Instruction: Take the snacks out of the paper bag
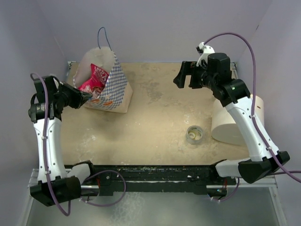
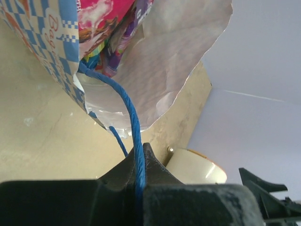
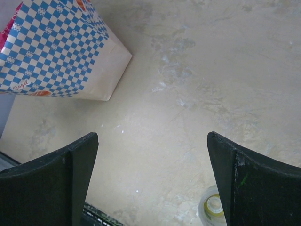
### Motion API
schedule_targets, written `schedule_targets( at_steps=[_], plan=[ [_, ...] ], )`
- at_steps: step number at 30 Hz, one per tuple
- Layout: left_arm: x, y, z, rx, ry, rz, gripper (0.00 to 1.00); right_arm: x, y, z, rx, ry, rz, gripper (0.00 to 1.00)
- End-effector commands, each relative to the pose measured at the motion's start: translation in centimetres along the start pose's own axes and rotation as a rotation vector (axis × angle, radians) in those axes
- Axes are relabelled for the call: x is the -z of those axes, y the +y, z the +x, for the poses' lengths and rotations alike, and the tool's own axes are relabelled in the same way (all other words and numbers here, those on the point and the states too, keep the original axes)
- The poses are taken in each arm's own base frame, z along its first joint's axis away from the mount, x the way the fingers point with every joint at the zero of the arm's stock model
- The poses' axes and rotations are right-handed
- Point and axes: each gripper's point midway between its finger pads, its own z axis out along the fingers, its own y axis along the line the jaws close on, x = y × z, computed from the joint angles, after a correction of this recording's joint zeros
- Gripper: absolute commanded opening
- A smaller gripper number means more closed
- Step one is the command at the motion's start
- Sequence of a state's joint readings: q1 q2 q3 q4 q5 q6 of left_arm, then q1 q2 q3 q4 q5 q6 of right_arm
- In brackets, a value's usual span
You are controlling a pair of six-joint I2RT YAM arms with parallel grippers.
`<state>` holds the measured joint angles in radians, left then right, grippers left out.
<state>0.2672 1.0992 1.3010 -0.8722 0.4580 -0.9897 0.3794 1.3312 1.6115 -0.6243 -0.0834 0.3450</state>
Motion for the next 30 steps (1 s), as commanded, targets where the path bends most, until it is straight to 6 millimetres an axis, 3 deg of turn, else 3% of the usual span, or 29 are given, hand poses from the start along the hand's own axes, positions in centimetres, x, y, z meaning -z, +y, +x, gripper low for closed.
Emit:
schedule_targets(
  at_steps=[1, 10, 19, 25, 30],
  plan=[
    [3.3, -0.3, 3.8, -0.054, 0.085, 0.088, 0.00, 1.2, 2.3, -0.1, -0.016, 0.023, -0.113, 1.00],
    [6.9, 2.1, 7.3, -0.112, 0.077, 0.064, 0.00, 1.6, 4.9, 2.9, -0.189, 0.154, -0.233, 1.00],
    [8.8, 4.6, 9.3, -0.154, 0.079, 0.011, 0.00, 0.9, 9.5, 5.4, -0.038, 0.174, -0.223, 1.00],
    [9.4, 5.7, 9.7, -0.188, 0.086, -0.046, 0.00, -2.0, 11.5, 3.6, 0.128, 0.022, -0.262, 0.99],
    [10.6, 7.0, 9.0, -0.287, 0.078, -0.153, 0.00, -6.0, 15.4, -0.8, 0.202, -0.207, -0.409, 1.00]
  ],
)
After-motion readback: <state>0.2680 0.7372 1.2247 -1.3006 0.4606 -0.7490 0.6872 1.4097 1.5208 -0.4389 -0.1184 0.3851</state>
